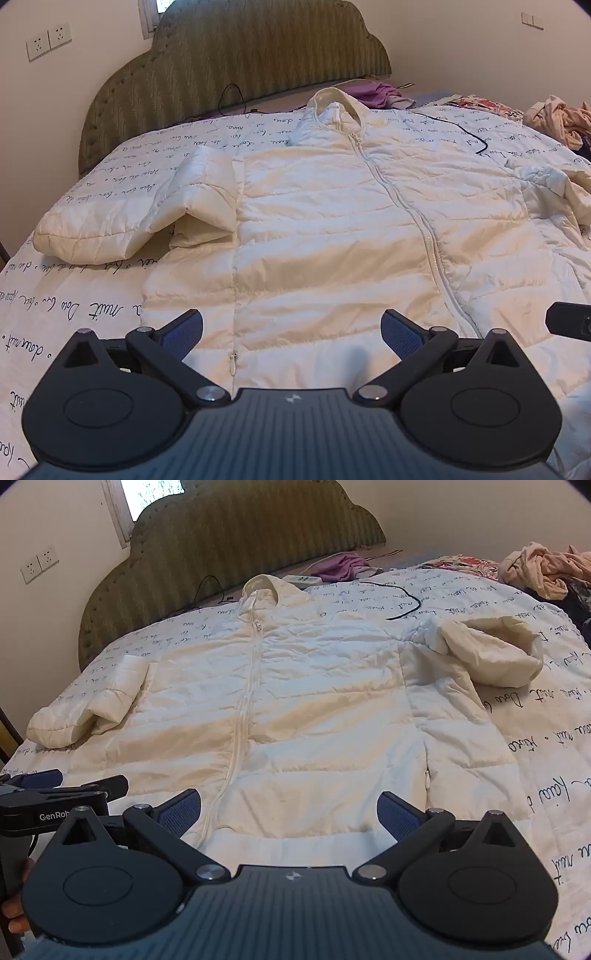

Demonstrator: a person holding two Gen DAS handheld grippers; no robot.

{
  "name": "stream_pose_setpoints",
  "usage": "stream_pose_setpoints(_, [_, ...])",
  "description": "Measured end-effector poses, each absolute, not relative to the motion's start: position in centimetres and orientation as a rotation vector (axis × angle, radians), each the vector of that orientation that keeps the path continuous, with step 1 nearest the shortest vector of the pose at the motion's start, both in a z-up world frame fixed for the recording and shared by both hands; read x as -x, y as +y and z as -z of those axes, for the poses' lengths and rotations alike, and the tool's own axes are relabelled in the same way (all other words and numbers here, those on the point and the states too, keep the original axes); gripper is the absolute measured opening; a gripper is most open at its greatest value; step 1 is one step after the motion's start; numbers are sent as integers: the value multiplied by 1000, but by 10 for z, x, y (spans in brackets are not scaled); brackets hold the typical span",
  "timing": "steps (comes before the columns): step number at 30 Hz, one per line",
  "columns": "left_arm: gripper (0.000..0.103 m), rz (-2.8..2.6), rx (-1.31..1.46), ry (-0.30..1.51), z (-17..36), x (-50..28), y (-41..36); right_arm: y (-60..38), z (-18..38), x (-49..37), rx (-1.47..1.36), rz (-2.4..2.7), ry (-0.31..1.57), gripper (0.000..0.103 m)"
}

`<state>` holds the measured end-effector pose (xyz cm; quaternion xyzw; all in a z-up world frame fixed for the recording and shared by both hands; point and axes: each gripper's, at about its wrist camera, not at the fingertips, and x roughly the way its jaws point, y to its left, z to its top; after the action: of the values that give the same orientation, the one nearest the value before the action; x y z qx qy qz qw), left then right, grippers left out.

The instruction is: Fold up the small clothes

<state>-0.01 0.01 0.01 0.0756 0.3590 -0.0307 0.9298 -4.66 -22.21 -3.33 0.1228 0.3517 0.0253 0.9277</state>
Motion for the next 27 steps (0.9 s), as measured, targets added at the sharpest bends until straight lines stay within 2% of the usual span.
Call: stream_pose_setpoints(27, [103, 50, -116, 755, 9, 3, 8, -235, 49, 61, -54, 14, 690, 103])
